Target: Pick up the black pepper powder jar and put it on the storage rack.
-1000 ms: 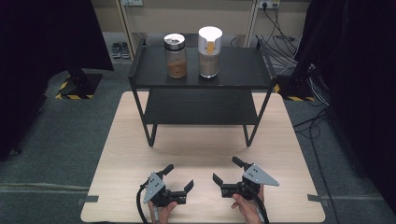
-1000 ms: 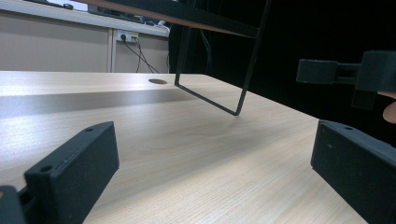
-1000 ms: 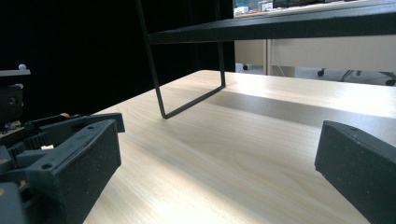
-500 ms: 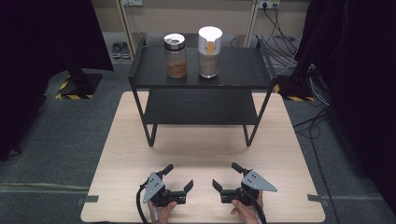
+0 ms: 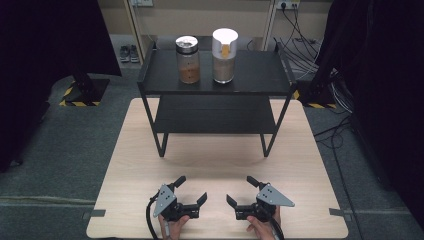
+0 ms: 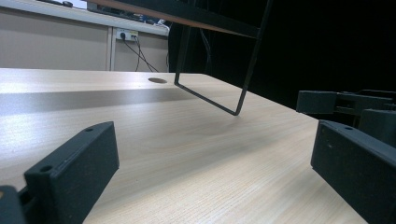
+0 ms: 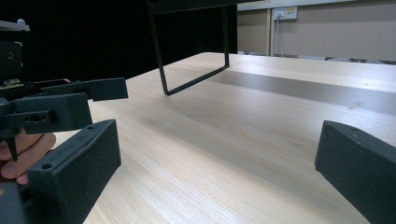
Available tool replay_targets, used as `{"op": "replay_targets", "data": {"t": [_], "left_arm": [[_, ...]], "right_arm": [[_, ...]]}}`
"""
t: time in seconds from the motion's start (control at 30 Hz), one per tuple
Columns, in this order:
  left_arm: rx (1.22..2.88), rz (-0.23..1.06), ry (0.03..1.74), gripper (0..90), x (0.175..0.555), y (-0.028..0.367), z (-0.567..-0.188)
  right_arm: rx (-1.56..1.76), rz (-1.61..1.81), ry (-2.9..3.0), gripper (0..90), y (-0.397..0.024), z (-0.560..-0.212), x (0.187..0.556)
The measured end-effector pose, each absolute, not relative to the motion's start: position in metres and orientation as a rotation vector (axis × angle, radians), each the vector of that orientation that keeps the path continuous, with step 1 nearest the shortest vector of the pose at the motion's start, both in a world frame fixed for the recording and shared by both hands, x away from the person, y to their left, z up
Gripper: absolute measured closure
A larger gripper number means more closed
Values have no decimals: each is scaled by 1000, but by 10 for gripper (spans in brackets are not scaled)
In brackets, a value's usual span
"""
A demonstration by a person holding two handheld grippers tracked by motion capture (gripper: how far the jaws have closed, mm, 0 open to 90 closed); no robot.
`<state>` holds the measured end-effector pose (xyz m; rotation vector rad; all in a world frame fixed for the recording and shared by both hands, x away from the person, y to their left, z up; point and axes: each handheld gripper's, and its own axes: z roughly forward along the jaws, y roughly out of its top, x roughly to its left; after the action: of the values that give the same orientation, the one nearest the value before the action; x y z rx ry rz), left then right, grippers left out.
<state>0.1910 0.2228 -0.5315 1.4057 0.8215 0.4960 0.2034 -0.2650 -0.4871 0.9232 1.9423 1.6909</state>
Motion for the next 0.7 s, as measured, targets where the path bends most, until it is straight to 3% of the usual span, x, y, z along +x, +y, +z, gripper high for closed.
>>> {"op": "replay_targets", "data": {"t": [0.7], "left_arm": [[1416,485,822,4,193,223,-530]], "right_arm": [[955,1709,1935,5,-265,-488,203]]}}
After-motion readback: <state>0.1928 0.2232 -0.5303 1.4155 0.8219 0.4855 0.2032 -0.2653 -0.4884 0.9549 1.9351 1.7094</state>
